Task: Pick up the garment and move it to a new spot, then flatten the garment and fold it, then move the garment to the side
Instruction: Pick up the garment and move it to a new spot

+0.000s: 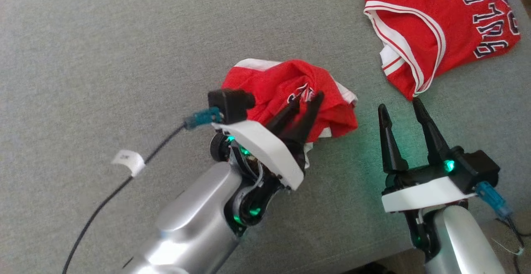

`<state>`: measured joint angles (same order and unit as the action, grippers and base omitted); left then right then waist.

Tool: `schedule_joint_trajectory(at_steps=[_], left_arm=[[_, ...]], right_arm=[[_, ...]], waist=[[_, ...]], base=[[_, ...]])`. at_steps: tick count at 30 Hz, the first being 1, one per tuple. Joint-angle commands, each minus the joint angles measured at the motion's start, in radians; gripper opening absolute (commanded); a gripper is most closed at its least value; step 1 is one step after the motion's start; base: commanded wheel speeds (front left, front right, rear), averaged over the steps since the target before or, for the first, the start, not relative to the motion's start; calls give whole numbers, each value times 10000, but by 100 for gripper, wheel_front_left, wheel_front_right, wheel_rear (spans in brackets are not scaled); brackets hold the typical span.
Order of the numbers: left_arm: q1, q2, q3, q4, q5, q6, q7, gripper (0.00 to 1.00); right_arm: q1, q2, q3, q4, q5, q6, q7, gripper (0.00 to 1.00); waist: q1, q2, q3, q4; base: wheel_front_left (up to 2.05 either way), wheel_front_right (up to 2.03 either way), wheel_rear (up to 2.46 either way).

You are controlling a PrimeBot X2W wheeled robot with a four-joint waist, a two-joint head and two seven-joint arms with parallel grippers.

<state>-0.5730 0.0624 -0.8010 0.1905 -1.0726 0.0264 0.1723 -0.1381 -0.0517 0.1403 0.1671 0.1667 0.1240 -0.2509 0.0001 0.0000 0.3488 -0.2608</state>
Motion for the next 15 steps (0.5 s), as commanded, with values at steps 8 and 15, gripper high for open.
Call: schedule_joint_trajectory(at_steps=[8, 15], left_arm=[[-595, -115, -692, 758, 431, -355, -1782, 100], [800, 1016, -179, -234, 1587, 896, -3732, 100]], right_arm=[[180, 14, -148, -209, -327, 67, -108, 100], [768, 14, -703, -317, -635, 67, -108, 100]], waist=[[-1, 0, -506, 147], [-1, 0, -1643, 567]], base=[[0, 0, 0], [0, 0, 0]])
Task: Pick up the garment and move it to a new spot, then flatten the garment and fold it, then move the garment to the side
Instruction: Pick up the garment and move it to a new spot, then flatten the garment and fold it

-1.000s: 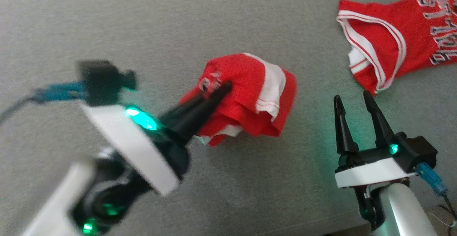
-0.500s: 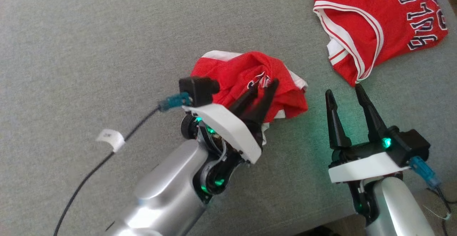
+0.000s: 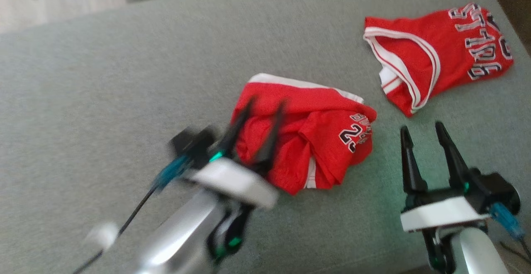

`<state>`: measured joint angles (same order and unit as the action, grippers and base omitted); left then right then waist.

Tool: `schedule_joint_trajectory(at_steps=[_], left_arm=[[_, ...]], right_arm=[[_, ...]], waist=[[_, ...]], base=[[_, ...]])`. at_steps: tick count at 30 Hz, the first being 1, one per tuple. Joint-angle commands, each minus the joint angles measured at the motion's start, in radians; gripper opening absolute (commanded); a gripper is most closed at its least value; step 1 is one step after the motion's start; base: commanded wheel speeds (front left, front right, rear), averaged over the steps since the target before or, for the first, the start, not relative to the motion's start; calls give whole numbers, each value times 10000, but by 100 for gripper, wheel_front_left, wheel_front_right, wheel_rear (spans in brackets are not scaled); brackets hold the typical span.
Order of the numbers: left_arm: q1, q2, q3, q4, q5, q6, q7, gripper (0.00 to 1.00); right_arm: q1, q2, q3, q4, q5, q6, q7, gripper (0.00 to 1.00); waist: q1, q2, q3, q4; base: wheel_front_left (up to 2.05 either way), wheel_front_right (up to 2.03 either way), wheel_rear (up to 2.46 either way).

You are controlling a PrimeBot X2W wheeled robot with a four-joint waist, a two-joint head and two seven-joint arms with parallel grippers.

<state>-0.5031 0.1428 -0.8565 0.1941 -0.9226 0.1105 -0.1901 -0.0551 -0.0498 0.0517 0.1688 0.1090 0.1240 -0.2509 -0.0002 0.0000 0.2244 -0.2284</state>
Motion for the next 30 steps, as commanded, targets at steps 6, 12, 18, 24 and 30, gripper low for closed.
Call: schedule_joint_trajectory(at_steps=[6, 12, 18, 24, 30], left_arm=[[2386, 1359, 1703, -1141, 741, 1459, -683, 100], [4731, 1299, 3769, -1985, 2116, 1685, -712, 100], [6485, 487, 5498, -2153, 3770, 774, -714, 100], [7303, -313, 6916, -2015, 5046, -434, -715, 100], [7430, -663, 7579, -1771, 5776, -1213, -715, 100]], right_arm=[[484, -5, -334, -453, -380, 67, -108, 100], [1007, -5, -850, -555, -596, 67, -108, 100], [1271, -5, -933, -480, -727, 67, -109, 100], [1399, -5, -840, -342, -815, 67, -109, 100], [1429, -5, -767, -226, -806, 67, -109, 100]], waist=[[2, 0, -1145, 839], [2, 0, -1627, 1505], [2, 0, -2004, 1847], [2, 0, -2222, 2027], [2, 0, -2324, 2071]], base=[[0, 0, 0], [0, 0, 0], [0, 0, 0], [0, 0, 0], [0, 0, 0]])
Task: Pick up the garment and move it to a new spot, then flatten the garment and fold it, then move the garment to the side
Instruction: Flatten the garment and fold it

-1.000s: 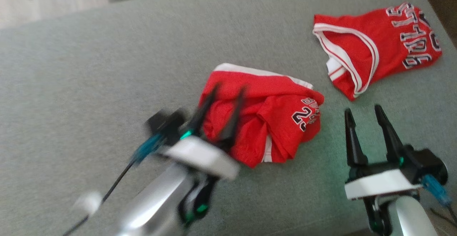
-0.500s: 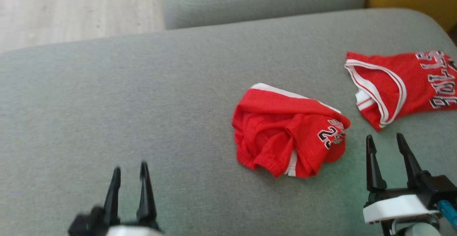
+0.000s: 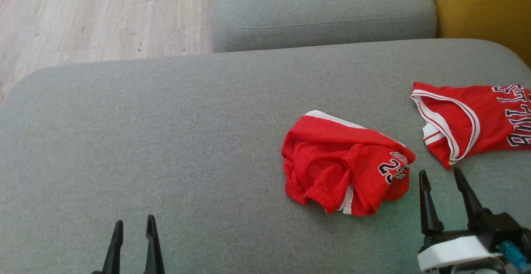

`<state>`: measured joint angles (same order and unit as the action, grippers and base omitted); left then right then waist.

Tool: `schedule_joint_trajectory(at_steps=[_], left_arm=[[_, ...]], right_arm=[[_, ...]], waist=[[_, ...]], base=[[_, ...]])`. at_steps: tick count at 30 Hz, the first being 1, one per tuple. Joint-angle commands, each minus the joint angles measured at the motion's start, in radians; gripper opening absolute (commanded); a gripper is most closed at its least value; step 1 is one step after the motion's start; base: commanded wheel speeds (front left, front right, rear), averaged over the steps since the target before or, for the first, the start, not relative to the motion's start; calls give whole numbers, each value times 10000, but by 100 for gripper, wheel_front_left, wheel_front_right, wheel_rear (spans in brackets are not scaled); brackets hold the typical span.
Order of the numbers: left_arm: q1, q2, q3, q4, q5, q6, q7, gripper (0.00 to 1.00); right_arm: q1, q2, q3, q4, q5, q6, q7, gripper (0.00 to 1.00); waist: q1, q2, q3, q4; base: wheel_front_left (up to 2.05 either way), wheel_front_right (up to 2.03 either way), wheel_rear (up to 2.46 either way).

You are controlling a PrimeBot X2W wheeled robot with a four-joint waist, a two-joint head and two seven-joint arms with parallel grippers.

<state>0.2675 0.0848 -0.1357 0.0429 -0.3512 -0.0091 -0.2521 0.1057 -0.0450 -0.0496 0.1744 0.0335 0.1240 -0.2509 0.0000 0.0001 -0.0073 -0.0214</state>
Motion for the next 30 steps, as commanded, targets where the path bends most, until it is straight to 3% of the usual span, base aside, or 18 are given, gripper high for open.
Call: schedule_joint_trajectory(at_steps=[1, 11, 21, 26, 30], left_arm=[[-263, -141, 480, -228, 127, -123, -96, 100], [-201, -336, 983, -71, 512, -658, -97, 100], [-326, -344, 866, -187, 343, -635, -97, 100], [-807, -345, -377, -292, 115, -779, -97, 100], [-1922, -345, -2593, 625, -352, -1016, 251, 100]], right_arm=[[-168, -53, 266, -265, -39, 67, -109, 100], [-161, -53, 405, -208, 44, 67, -109, 100], [-239, -53, 425, -193, 84, 67, -109, 100], [-428, -53, 525, -311, 39, 67, -109, 100], [-779, -53, 712, -427, -30, 67, -109, 100]], waist=[[0, -1, -24, 4], [0, -1, 8, 8], [0, -1, 121, -91], [0, -1, 474, -258], [0, -1, 972, -587]], base=[[0, 0, 0], [0, 0, 0], [0, 0, 0], [0, 0, 0], [0, 0, 0]])
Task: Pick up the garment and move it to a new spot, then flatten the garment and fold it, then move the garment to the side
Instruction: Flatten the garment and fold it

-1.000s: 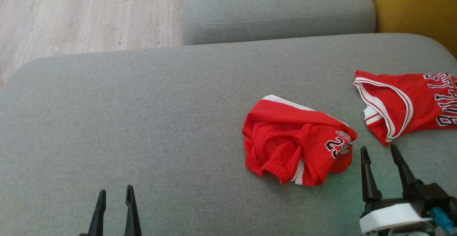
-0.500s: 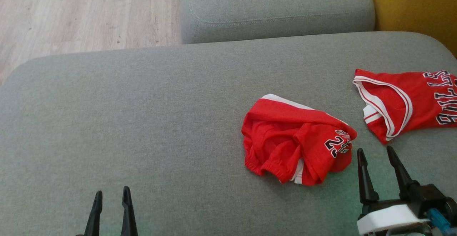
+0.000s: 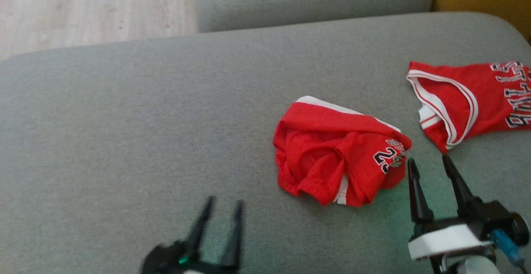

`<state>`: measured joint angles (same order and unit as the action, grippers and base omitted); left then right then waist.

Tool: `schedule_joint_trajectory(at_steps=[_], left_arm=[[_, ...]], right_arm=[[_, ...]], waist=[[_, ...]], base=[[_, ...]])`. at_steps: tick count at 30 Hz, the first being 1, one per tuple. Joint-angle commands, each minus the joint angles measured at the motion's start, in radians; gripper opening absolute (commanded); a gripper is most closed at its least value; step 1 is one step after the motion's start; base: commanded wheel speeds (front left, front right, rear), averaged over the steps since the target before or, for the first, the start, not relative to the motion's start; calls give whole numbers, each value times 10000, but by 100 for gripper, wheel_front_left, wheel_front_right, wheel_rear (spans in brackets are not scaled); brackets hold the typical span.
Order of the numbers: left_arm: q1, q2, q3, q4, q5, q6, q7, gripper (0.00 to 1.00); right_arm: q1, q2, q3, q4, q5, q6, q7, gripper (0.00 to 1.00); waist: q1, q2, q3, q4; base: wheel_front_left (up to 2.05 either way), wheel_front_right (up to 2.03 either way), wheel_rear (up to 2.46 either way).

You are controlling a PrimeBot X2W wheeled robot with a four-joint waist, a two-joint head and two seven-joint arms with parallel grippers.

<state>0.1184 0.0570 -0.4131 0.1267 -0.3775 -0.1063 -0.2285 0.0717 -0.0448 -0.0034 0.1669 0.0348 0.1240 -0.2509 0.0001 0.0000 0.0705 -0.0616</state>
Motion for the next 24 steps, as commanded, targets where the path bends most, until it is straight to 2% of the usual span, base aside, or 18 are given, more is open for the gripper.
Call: schedule_joint_trajectory(at_steps=[1, 7, 11, 24], left_arm=[[-671, -67, -257, 42, -280, -82, 258, 100], [-1981, -67, -2234, 1373, -1384, -195, 1146, 100], [-2522, -68, -2985, 2124, -1715, -223, 1296, 100], [-3855, -68, -4098, 3112, -2728, -240, 224, 100]], right_arm=[[-515, -55, 285, -363, -44, 67, -109, 100], [-872, -55, 398, -387, 26, 67, -109, 100], [-974, -55, 354, -381, 51, 67, -109, 100], [-1129, -55, 376, -364, 64, 67, -109, 100]], waist=[[-1, 0, 294, -281], [-1, 0, 788, -899], [-1, 0, 985, -1247], [-1, 0, 1174, -1690]], base=[[0, 0, 0], [0, 0, 0], [0, 0, 0], [0, 0, 0]])
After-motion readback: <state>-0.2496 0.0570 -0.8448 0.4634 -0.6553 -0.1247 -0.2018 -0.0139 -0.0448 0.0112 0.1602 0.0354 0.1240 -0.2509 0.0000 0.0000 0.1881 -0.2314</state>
